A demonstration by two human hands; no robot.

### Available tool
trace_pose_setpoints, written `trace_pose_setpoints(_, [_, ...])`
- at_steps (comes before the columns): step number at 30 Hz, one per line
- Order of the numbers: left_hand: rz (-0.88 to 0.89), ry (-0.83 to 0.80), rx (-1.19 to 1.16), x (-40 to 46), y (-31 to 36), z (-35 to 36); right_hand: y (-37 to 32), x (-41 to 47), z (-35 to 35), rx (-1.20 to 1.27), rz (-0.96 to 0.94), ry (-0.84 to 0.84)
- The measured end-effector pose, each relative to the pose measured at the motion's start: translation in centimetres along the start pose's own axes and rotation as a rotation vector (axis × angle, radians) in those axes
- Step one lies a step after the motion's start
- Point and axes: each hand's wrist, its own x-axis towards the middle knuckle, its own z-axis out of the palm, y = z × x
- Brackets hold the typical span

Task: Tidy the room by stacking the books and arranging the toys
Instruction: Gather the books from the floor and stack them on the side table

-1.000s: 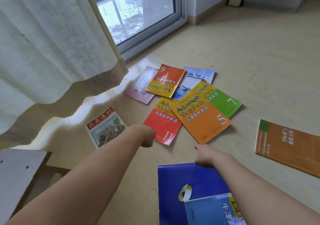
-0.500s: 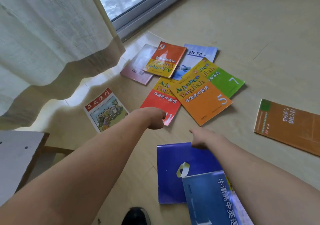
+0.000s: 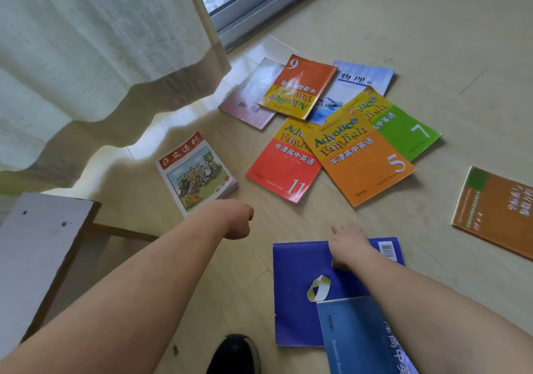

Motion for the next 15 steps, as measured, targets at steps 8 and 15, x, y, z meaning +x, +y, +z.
trace_pose_setpoints(8, [0.057, 0.079, -0.071, -1.9, 2.6, -1.1, 0.2, -1.7, 1.2, -0.001, -0.013, 0.121])
trace_pose_setpoints(15, [0.106, 0.117, -0.085, -2.2, 4.4, -1.0, 0.6, -0.8, 1.0, 0.055, -0.028, 0.1])
